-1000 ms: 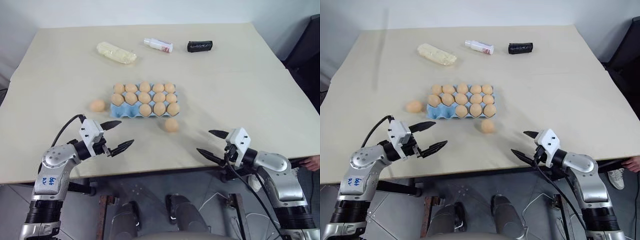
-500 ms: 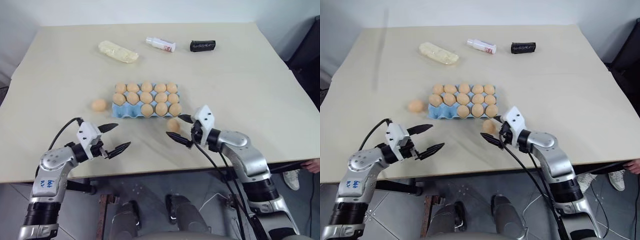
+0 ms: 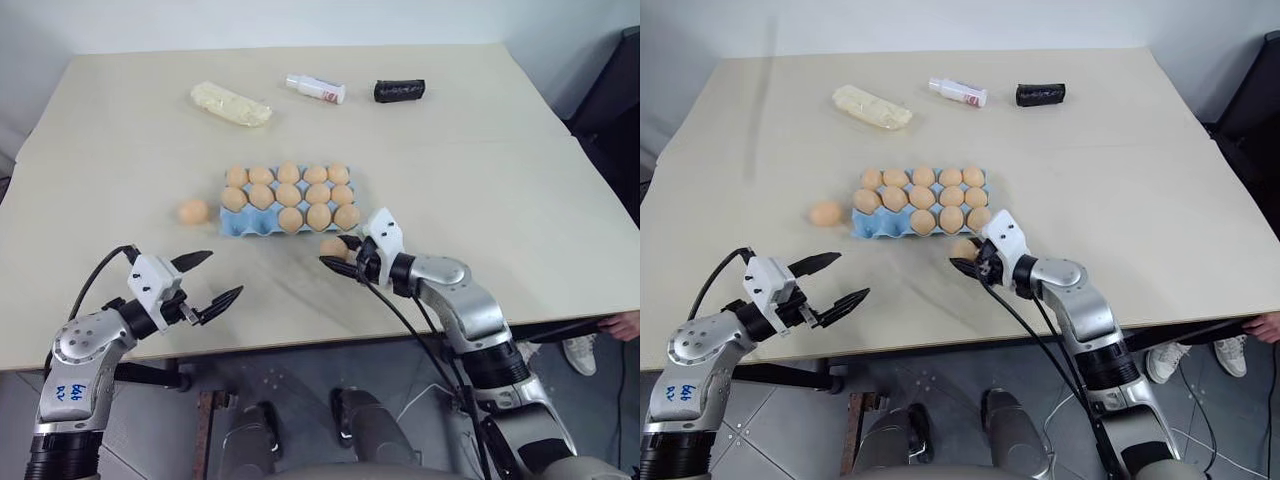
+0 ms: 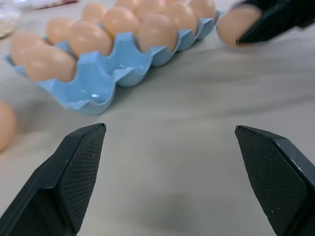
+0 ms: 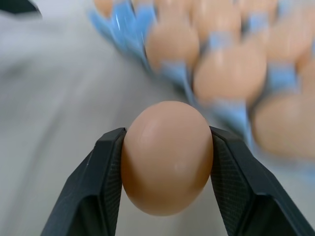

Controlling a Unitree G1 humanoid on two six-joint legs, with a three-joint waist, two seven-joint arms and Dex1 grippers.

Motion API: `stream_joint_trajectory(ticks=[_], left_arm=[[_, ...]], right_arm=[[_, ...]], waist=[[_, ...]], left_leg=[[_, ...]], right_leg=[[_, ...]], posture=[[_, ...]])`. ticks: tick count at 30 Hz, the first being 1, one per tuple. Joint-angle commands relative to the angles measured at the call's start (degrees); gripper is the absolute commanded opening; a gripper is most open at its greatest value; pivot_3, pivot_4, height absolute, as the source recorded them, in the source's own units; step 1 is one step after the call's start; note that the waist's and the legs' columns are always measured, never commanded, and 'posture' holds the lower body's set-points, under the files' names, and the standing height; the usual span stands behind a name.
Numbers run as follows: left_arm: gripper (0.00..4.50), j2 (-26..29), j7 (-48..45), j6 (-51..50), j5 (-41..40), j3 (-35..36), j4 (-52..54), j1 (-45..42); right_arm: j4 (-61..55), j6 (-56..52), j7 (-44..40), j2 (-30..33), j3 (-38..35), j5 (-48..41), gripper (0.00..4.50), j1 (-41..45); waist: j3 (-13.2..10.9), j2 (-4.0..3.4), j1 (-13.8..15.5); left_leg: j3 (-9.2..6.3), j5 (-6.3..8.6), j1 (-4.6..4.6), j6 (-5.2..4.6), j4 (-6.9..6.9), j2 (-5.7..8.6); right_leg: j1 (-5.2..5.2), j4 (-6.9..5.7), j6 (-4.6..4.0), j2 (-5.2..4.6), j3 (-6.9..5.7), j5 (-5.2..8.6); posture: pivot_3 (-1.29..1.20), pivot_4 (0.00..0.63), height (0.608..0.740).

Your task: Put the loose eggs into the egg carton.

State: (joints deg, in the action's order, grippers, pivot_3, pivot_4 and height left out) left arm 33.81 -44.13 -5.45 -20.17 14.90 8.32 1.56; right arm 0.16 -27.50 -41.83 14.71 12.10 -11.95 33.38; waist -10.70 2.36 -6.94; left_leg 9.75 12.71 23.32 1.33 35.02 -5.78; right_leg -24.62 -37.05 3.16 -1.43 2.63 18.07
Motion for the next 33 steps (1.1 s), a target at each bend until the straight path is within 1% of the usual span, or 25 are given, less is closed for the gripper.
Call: stream_joint_trajectory(ticks=[1,7,11,13,15,16,19,20,21,23,25,29,33], left_arm=[[4.5,-0.4,1.1,1.0,-0.9,2.5,0.4,1.6],[4.5,-1.1,2.9,1.2,-0.9,3.7,0.0,2.8],[4.5,-1.8,3.9,0.9,-1.0,4.1,1.9,4.3],[4.5,-2.1,4.3,0.9,-1.1,4.5,2.7,5.4],[4.5,-2.3,4.9,0.6,-1.3,4.9,3.4,6.2],[4.5,-2.3,5.0,0.5,-1.4,5.1,3.6,6.6],[4.5,-2.2,5.3,0.4,-1.6,5.0,3.8,6.9],[4.5,-2.1,5.4,0.2,-1.7,5.0,4.0,6.8],[4.5,-2.1,5.5,0.1,-1.8,5.0,4.2,6.7],[4.5,-2.0,5.8,-0.4,-2.0,5.0,4.5,6.4],[4.5,-1.9,6.0,-0.6,-2.3,5.2,4.6,6.1],[4.5,-1.9,6.3,-1.1,-2.9,5.9,4.1,6.1],[4.5,-2.4,8.0,-1.3,-2.8,7.8,2.7,6.1]], right_arm=[[2.8,1.0,0.1,-4.2,1.5,-0.2,2.43,6.4],[21.7,9.7,3.0,-12.4,2.3,3.9,2.43,18.7],[34.4,16.5,5.4,-15.8,1.8,6.5,2.43,24.1],[38.4,18.5,5.7,-17.1,1.5,6.9,2.43,25.3],[40.3,19.7,5.4,-18.4,1.1,6.7,2.86,25.7],[40.2,20.0,4.7,-19.1,1.1,6.5,3.03,25.6],[39.3,20.0,3.6,-19.7,0.9,6.3,4.08,25.2],[38.2,19.7,3.3,-19.4,0.7,6.2,4.35,24.8],[36.9,19.5,3.0,-18.9,0.4,6.0,4.48,24.3],[31.8,19.3,1.2,-16.6,-0.4,5.1,4.48,21.9],[24.3,19.7,-2.0,-13.2,-1.3,3.3,4.48,17.6],[9.2,21.6,-10.2,-3.3,-3.4,-1.2,4.48,5.0],[1.8,23.7,-17.2,4.9,-8.3,-7.2,4.48,-7.1]], waist=[[0.0,0.0,-0.6],[0.0,0.01,-1.1],[0.0,0.02,-1.3],[0.0,0.02,-1.3],[0.0,0.02,-1.4],[0.0,0.02,-1.4],[0.0,0.02,-1.5],[0.0,0.02,-1.5],[0.0,0.02,-1.5],[0.0,0.02,-1.5],[0.0,0.03,-1.2],[0.0,0.04,-0.3],[0.0,0.04,0.1]], left_leg=[[0.0,0.0,-0.01,0.0,0.0,0.0],[0.02,-0.01,0.04,0.0,-0.01,0.03],[0.04,0.0,0.06,0.01,-0.04,0.01],[0.05,0.01,0.06,0.0,-0.06,0.0],[0.05,0.01,0.08,0.02,-0.07,-0.02],[0.05,0.02,0.09,0.02,-0.08,-0.02],[0.05,0.04,0.13,0.08,-0.08,-0.02],[0.04,0.04,0.12,0.09,-0.08,-0.03],[0.03,0.04,0.12,0.09,-0.07,-0.03],[0.02,0.04,0.12,0.1,-0.07,-0.03],[-0.02,0.05,0.13,0.1,-0.1,-0.02],[-0.2,0.09,0.24,0.08,-0.14,0.04],[-0.17,0.15,0.24,0.03,-0.15,0.01]], right_leg=[[0.0,-0.02,0.0,0.0,0.0,0.0],[0.0,0.02,-0.01,-0.04,-0.06,0.0],[-0.02,0.07,-0.02,-0.03,-0.09,0.01],[-0.02,0.08,-0.02,-0.03,-0.07,0.01],[-0.03,0.12,-0.03,-0.03,-0.08,0.01],[-0.04,0.12,-0.03,-0.03,-0.08,0.02],[-0.11,0.07,-0.03,-0.03,-0.07,0.01],[-0.09,0.07,-0.03,-0.03,-0.08,0.02],[-0.1,0.06,-0.03,-0.03,-0.1,0.02],[-0.09,0.05,-0.03,-0.04,-0.1,0.01],[-0.08,0.09,-0.03,-0.05,-0.12,0.02],[-0.03,0.28,-0.05,-0.13,-0.32,0.03],[0.02,0.43,-0.04,-0.09,-0.35,0.03]], posture=[[0.0,0.15,0.74],[0.0,0.15,0.74],[0.0,0.15,0.74],[0.0,0.15,0.74],[0.0,0.15,0.74],[0.0,0.15,0.74],[0.0,0.15,0.74],[0.0,0.15,0.74],[0.0,0.15,0.74],[0.0,0.15,0.74],[0.0,0.15,0.74],[0.0,0.15,0.74],[0.0,0.15,0.74]])
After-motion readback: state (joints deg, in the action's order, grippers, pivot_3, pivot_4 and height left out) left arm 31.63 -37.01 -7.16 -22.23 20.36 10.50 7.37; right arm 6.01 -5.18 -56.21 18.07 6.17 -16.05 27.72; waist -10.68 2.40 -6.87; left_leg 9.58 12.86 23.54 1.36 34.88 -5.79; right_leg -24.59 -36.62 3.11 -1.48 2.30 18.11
